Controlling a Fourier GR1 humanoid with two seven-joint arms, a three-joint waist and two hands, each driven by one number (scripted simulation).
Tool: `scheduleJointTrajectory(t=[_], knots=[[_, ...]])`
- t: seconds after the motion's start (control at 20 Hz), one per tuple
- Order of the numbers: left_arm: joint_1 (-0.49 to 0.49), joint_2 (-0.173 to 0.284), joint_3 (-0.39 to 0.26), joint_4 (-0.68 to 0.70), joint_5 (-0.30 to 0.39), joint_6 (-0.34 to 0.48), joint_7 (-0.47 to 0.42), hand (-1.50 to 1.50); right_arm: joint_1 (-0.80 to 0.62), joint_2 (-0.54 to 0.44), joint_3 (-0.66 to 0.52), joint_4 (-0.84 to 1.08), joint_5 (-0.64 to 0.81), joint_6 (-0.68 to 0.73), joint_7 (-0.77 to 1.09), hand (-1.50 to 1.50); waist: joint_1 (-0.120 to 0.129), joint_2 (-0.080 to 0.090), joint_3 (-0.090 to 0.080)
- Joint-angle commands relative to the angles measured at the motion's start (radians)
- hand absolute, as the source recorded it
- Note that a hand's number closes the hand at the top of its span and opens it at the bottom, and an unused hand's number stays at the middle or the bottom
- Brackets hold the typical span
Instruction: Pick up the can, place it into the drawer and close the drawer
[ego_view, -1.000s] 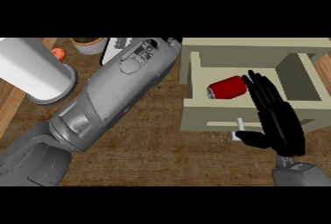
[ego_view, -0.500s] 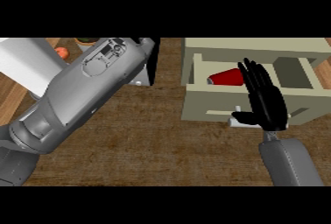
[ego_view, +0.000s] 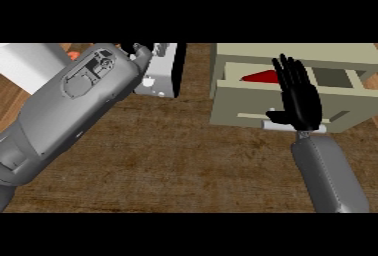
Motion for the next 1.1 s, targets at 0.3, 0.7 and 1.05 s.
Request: scheduleJointTrajectory(t=[0.3,0.7,1.05], knots=[[0.075,0.091,0.008,-0.122,-0.025,-0.012,0.081,-1.5,-0.268,0.028,-0.099,0.386,0.005,-0.159,0.002,-1.5,0.009,0.035,0.027],[0.254,0.168,0.02,-0.301,-0.038,-0.034,0.058,-1.5,-0.438,-0.018,-0.161,0.627,0.02,-0.249,-0.003,-1.5,0.023,0.038,0.027],[0.311,0.141,0.001,-0.347,-0.077,-0.007,0.048,-1.5,-0.565,-0.01,-0.181,0.732,0.025,-0.272,0.03,-1.5,0.031,0.045,0.028]])
